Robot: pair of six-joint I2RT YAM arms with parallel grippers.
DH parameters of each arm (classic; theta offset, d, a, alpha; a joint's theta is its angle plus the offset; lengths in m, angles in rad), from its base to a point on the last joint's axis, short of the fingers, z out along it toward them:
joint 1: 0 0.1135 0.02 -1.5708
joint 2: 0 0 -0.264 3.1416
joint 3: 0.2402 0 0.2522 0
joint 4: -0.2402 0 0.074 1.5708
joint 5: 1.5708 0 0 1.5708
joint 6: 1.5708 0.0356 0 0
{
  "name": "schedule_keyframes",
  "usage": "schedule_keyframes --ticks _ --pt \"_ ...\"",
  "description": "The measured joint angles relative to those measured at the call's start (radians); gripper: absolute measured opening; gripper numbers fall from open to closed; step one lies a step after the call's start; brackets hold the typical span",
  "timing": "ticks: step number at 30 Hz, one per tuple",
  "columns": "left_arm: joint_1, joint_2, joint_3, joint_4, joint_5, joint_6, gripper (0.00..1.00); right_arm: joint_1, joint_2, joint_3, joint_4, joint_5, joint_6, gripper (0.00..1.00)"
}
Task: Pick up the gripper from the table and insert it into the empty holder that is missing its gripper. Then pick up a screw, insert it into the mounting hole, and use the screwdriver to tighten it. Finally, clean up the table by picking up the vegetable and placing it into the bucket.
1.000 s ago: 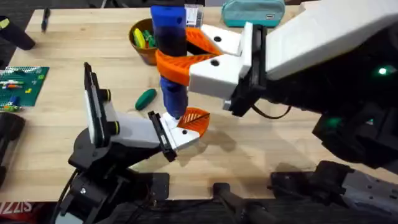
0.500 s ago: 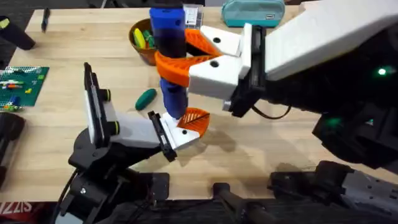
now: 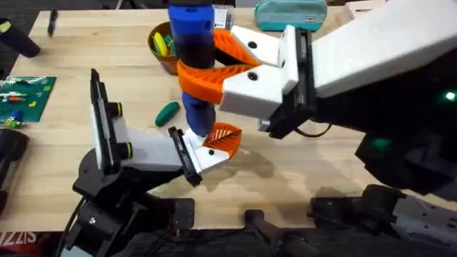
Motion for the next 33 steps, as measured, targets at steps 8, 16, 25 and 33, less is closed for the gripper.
schedule_keyframes --ticks 8,16,25,33 --pt "-0.003 0.0 -0.004 -0.008 0.003 -0.003 0.021 -0.001 0.016 0.0 0.039 0.02 0.005 0.058" --pt "-0.002 0.0 -0.014 -0.019 -0.008 -0.008 0.021 -0.003 0.015 0.019 0.368 0.145 0.016 0.058" --pt "-0.002 0.0 -0.014 -0.019 -0.009 -0.008 0.021 -0.003 0.02 0.025 0.189 0.172 0.016 0.058" --pt "-0.002 0.0 -0.014 -0.019 -0.009 -0.008 0.021 -0.003 0.02 0.025 0.043 0.173 -0.056 0.058"
